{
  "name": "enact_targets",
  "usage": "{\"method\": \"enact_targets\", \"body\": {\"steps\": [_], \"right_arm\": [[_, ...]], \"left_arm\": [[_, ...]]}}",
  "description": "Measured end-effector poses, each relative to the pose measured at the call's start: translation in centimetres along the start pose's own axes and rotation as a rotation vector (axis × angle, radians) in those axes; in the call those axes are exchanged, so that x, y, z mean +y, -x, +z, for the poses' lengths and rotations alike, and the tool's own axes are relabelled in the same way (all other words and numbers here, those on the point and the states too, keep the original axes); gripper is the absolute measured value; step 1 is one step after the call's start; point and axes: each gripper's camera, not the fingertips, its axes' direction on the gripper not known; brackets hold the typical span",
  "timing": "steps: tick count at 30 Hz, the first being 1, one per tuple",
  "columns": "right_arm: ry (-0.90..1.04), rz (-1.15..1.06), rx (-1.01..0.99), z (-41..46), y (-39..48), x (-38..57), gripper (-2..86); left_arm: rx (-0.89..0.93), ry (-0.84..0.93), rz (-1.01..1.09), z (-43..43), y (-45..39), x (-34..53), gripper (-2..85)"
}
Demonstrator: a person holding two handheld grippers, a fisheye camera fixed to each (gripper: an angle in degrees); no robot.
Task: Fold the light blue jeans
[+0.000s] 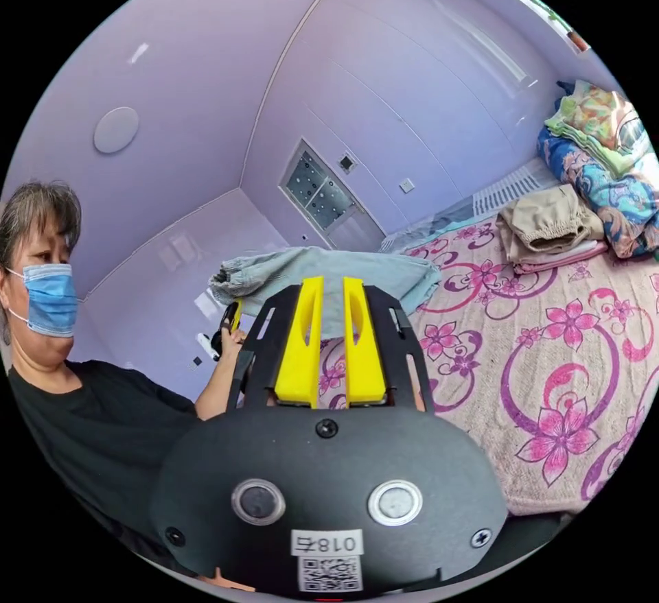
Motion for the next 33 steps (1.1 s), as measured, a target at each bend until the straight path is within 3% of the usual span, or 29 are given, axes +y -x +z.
{"method": "enact_targets", "body": {"steps": [6,9,12,20,26,30,33], "right_arm": [[0.253,0.122,0.001,10.7,-5.4,0.6,11.0],[0.426,0.166,0.029,18.0,-8.0,1.5,12.9],[0.573,0.179,0.087,25.1,-10.5,1.9,13.7],[0.627,0.293,0.322,39.8,-20.9,-3.5,16.4],[0.624,0.536,0.294,44.7,-26.7,-4.2,17.6],[0.603,0.507,0.318,44.3,-25.9,-4.4,13.6],[0.593,0.61,0.199,44.6,-26.8,-3.8,14.7]], "left_arm": [[-0.351,-0.105,-0.29,-21.0,24.6,9.3,-0.2],[-0.418,-0.035,-0.397,-26.8,33.6,15.0,-0.5],[-0.356,-0.118,-0.522,-33.6,40.5,21.1,-0.8],[-0.281,-0.11,-0.465,-38.4,46.2,28.1,-0.8],[-0.275,-0.083,-0.407,-38.2,47.4,29.4,-0.9],[-0.267,-0.061,-0.336,-36.0,46.6,28.6,-0.9],[-0.24,-0.054,-0.293,-33.9,45.8,28.3,-0.9]]}}
